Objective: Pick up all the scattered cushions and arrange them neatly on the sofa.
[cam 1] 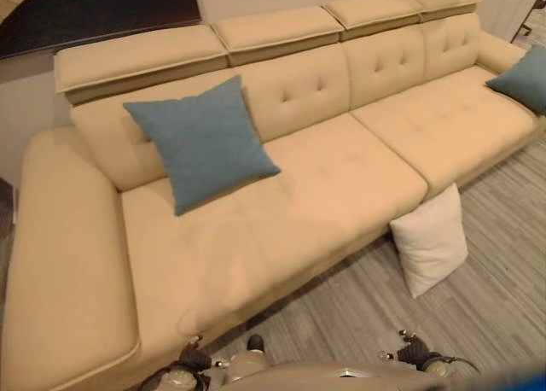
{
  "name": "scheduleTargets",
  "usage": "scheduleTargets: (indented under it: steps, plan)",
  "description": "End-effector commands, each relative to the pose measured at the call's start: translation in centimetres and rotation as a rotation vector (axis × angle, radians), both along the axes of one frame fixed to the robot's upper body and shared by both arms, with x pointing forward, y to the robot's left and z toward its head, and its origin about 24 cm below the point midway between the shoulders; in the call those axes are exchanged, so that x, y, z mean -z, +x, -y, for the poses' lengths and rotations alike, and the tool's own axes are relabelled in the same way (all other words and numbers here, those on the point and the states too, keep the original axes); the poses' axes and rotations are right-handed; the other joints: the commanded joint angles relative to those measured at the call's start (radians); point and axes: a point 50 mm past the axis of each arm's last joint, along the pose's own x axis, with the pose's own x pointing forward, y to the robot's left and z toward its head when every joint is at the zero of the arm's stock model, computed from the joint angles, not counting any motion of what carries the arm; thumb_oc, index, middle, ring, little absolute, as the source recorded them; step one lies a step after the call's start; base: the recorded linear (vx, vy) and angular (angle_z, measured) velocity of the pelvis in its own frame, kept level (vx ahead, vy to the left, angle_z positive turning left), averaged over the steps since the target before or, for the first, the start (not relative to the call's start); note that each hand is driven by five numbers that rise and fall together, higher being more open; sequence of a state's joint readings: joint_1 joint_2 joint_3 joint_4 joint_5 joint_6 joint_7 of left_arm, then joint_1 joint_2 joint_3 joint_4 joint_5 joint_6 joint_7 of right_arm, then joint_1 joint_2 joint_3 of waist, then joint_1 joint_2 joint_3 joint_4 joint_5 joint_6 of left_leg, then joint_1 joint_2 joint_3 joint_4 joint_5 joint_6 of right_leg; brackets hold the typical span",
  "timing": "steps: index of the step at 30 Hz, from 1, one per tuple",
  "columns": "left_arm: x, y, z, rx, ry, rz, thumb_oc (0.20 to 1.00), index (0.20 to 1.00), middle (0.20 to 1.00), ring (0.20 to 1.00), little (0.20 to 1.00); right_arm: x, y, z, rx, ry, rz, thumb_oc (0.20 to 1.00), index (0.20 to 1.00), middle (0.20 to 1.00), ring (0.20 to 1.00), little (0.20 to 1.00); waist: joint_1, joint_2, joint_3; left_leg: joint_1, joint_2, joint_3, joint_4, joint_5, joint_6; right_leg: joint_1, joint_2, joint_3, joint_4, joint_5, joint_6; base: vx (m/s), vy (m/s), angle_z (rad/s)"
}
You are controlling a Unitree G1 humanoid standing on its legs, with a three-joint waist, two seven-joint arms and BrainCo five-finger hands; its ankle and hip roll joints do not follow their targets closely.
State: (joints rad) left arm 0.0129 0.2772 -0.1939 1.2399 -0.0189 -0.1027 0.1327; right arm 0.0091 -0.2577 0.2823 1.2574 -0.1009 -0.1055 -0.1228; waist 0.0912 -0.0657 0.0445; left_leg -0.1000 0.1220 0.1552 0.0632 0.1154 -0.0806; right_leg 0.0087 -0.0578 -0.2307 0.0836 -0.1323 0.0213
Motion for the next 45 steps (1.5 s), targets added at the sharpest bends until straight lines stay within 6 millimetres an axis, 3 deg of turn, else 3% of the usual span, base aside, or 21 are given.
scheduleTargets:
  steps: [1,2,3,4,6,7,9,13,14,15,16,18,22,26,32,36,37,38,42,43,45]
  plan:
    - [-0.1,3.1,2.9,0.089,-0.062,0.069,1.0,1.0,1.0,1.0,1.0,-0.9,2.7,0.9,0.005,-0.023,0.087,1.0,1.0,1.0,1.0,1.0,-0.022,-0.017,0.056,-0.034,-0.13,-0.094,0.082,-0.081,0.059,0.011,0.008,0.094,-0.068,0.135,0.044,-0.08,-0.032,-0.16]
    - [-0.1,3.1,2.9,0.089,-0.062,0.069,1.0,1.0,1.0,1.0,1.0,-0.9,2.7,0.9,0.005,-0.023,0.087,1.0,1.0,1.0,1.0,1.0,-0.023,-0.017,0.054,-0.037,-0.13,-0.095,0.081,-0.079,0.059,0.008,0.008,0.093,-0.069,0.136,0.044,-0.13,-0.024,-0.2]
    - [-0.3,4.0,3.6,0.089,-0.078,0.101,1.0,1.0,1.0,1.0,1.0,-1.0,2.9,1.1,0.002,-0.034,0.086,1.0,1.0,1.0,1.0,1.0,0.004,-0.016,0.071,-0.031,-0.195,-0.282,0.132,-0.093,0.049,-0.017,0.016,0.14,-0.05,0.155,0.041,-0.15,0.008,-0.45]
    - [-0.3,4.3,4.0,0.095,-0.084,0.106,1.0,1.0,1.0,1.0,1.0,-1.0,2.6,1.5,0.002,-0.049,0.072,1.0,1.0,1.0,1.0,1.0,0.006,-0.018,0.069,-0.015,-0.221,-0.375,0.184,-0.123,0.052,-0.039,0.019,0.198,-0.043,0.171,0.045,-0.15,0.009,-0.78]
    - [-0.3,4.4,4.1,0.097,-0.087,0.112,1.0,1.0,1.0,1.0,1.0,-1.0,2.2,1.8,0.009,-0.056,0.058,1.0,1.0,1.0,1.0,1.0,0.002,-0.018,0.061,-0.004,-0.228,-0.403,0.197,-0.132,0.054,-0.056,0.016,0.223,-0.035,0.183,0.05,-0.08,0.097,-1.39]
    - [-0.4,4.6,4.3,0.091,-0.092,0.123,1.0,1.0,1.0,1.0,1.0,-0.9,1.9,1.9,0.019,-0.057,0.046,1.0,1.0,1.0,1.0,1.0,0.001,-0.011,0.053,0.038,-0.239,-0.462,0.159,-0.15,0.061,-0.096,0.022,0.264,-0.015,0.196,0.062,-0.13,0.19,-1.3]
    - [-0.6,5.2,4.8,0.105,-0.099,0.142,1.0,1.0,1.0,1.0,1.0,-0.9,2.2,1.8,0.022,-0.057,0.057,1.0,1.0,1.0,1.0,1.0,-0.023,-0.006,0.057,0.054,-0.232,-0.432,0.067,-0.159,0.077,-0.145,0.013,0.286,-0.007,0.218,0.083,-0.15,0.178,-0.79]
    - [-0.6,5.3,4.6,0.128,-0.086,0.143,1.0,1.0,1.0,1.0,1.0,-1.0,3.0,1.2,0.005,-0.047,0.071,1.0,1.0,1.0,1.0,1.0,-0.021,-0.025,0.068,0.056,-0.241,-0.362,0.042,-0.181,0.1,-0.197,-0.005,0.308,-0.014,0.269,0.125,-0.19,0.138,-0.93]
    - [-0.7,5.2,4.0,0.124,-0.07,0.144,1.0,1.0,1.0,1.0,1.0,-1.0,3.4,0.9,0.005,-0.039,0.081,1.0,1.0,1.0,1.0,1.0,-0.009,-0.029,0.084,0.056,-0.223,-0.299,0.033,-0.183,0.106,-0.231,-0.019,0.254,-0.008,0.285,0.133,-0.14,0.059,-1.84]
    - [-0.7,5.2,4.0,0.124,-0.07,0.144,1.0,1.0,1.0,1.0,1.0,-1.0,3.4,0.9,0.005,-0.039,0.081,1.0,1.0,1.0,1.0,1.0,-0.007,-0.028,0.085,0.057,-0.222,-0.298,0.033,-0.184,0.105,-0.231,-0.018,0.255,-0.008,0.284,0.132,-0.25,0.077,-1.78]
    - [-0.8,5.3,3.6,0.125,-0.059,0.143,1.0,1.0,1.0,1.0,1.0,-1.0,3.5,0.6,0.011,-0.03,0.086,1.0,1.0,1.0,1.0,1.0,0.016,-0.024,0.094,0.052,-0.205,-0.259,0.037,-0.181,0.105,-0.229,-0.049,0.138,0.018,0.259,0.129,-0.17,0.039,-0.72]
    - [-0.7,4.9,3.2,0.117,-0.051,0.131,1.0,1.0,1.0,1.0,1.0,-0.9,3.4,0.5,0.009,-0.028,0.092,1.0,1.0,1.0,1.0,1.0,0.036,-0.007,0.095,0.05,-0.178,-0.207,0.029,-0.171,0.103,-0.197,-0.105,-0.021,0.063,0.218,0.107,-0.22,0.081,-1.22]
    - [-0.6,4.1,2.4,0.098,-0.042,0.101,1.0,1.0,1.0,1.0,1.0,-0.7,2.3,0.8,0.047,-0.019,0.07,1.0,1.0,1.0,1.0,1.0,0.046,-0.002,0.063,0.061,-0.162,-0.14,-0.007,-0.148,0.108,-0.107,-0.09,-0.101,0.103,0.163,0.085,-0.14,0.015,-0.75]
    - [-0.4,3.8,2.6,0.097,-0.046,0.084,1.0,1.0,1.0,1.0,1.0,-0.6,1.9,1.0,0.062,-0.025,0.054,1.0,1.0,1.0,1.0,1.0,0.069,-0.005,0.024,0.056,-0.149,-0.051,-0.054,-0.127,0.098,-0.029,-0.081,-0.196,0.017,0.142,0.089,-0.07,-0.065,-0.49]
    - [-0.3,3.9,3.3,0.113,-0.063,0.083,1.0,1.0,1.0,1.0,1.0,-0.6,2.0,0.9,0.076,-0.018,0.06,1.0,1.0,1.0,1.0,1.0,0.041,-0.002,0.016,0.082,-0.134,-0.04,-0.076,-0.118,0.086,-0.039,-0.033,-0.12,-0.051,0.156,0.076,0.03,-0.151,-0.28]
    - [-0.1,3.6,3.8,0.137,-0.07,0.067,1.0,1.0,1.0,1.0,1.0,-0.5,1.4,1.2,0.104,-0.017,0.055,1.0,1.0,1.0,1.0,1.0,0.016,-0.014,0.033,0.065,-0.115,-0.032,0.029,-0.15,0.07,-0.021,-0.011,-0.082,-0.083,0.161,0.059,0.02,-0.194,-0.13]
    - [-0.1,3.7,4.1,0.13,-0.079,0.071,1.0,1.0,1.0,1.0,1.0,-0.7,1.6,1.5,0.137,-0.016,0.067,1.0,1.0,1.0,1.0,1.0,0.012,-0.019,0.054,0.027,-0.099,-0.036,0.15,-0.16,0.06,-0.012,-0.002,-0.068,-0.079,0.155,0.043,0.03,-0.176,-0.16]
    - [0.0,3.6,4.1,0.127,-0.08,0.067,1.0,1.0,1.0,1.0,1.0,-0.7,1.6,1.5,0.137,-0.018,0.066,1.0,1.0,1.0,1.0,1.0,0.012,-0.018,0.059,0.02,-0.099,-0.044,0.163,-0.155,0.061,-0.009,0.003,-0.056,-0.076,0.149,0.038,0.05,-0.194,-0.24]
    - [-0.1,4.2,5.1,0.148,-0.095,0.08,1.0,1.0,1.0,1.0,1.0,-0.6,1.0,2.1,0.164,-0.032,0.048,1.0,1.0,1.0,1.0,1.0,0.04,-0.025,0.072,-0.102,-0.175,-0.127,0.119,-0.111,0.072,0.022,0.027,-0.005,-0.081,0.131,0.03,0.14,-0.085,-0.35]
    - [-0.1,4.2,5.1,0.148,-0.095,0.079,1.0,1.0,1.0,1.0,1.0,-0.6,1.0,2.1,0.164,-0.032,0.047,1.0,1.0,1.0,1.0,1.0,0.04,-0.026,0.073,-0.1,-0.176,-0.127,0.119,-0.111,0.072,0.023,0.027,-0.005,-0.081,0.13,0.031,0.21,-0.089,-0.2]
    - [-0.1,4.4,5.2,0.151,-0.101,0.089,1.0,1.0,1.0,1.0,1.0,-0.7,0.9,2.2,0.165,-0.041,0.046,1.0,1.0,1.0,1.0,1.0,0.054,-0.019,0.07,-0.142,-0.196,-0.14,0.084,-0.059,0.07,0.044,0.052,0.014,-0.093,0.119,0.026,0.18,-0.051,-0.21]
